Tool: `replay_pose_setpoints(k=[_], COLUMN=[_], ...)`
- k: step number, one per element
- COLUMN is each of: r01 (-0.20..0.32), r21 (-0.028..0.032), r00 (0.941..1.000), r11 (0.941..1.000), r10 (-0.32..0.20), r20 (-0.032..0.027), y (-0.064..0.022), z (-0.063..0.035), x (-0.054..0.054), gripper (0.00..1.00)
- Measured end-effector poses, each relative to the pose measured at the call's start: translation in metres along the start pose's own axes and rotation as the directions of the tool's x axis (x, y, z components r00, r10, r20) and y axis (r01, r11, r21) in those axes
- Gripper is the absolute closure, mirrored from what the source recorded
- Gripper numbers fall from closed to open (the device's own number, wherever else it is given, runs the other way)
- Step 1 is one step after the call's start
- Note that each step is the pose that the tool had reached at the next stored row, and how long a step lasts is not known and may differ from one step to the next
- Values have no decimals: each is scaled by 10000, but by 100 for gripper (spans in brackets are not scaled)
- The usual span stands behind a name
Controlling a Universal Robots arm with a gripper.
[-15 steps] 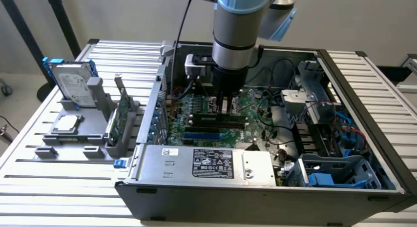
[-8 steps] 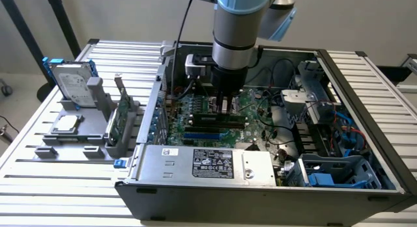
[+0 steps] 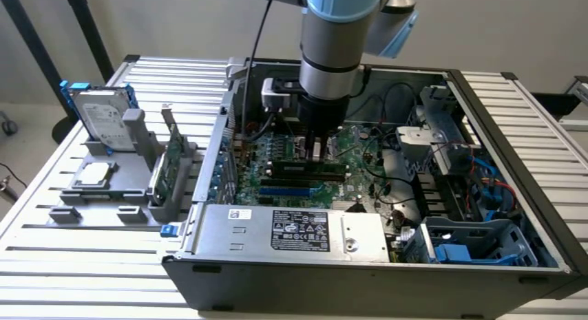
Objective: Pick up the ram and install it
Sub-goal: 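Insert the ram into the slot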
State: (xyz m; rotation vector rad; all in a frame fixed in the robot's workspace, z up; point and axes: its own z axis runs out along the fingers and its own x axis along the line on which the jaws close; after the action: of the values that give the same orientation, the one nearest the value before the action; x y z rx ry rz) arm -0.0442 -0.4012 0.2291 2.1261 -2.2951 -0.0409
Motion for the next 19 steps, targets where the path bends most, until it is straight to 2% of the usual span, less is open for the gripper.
replay_pose_setpoints(k=[19], r01=[6], r21=[-70], r00=[10000], r11=[10000], r10=[-6], r20=[-7], y=[-16], z=[28], x=[-7], gripper=[86])
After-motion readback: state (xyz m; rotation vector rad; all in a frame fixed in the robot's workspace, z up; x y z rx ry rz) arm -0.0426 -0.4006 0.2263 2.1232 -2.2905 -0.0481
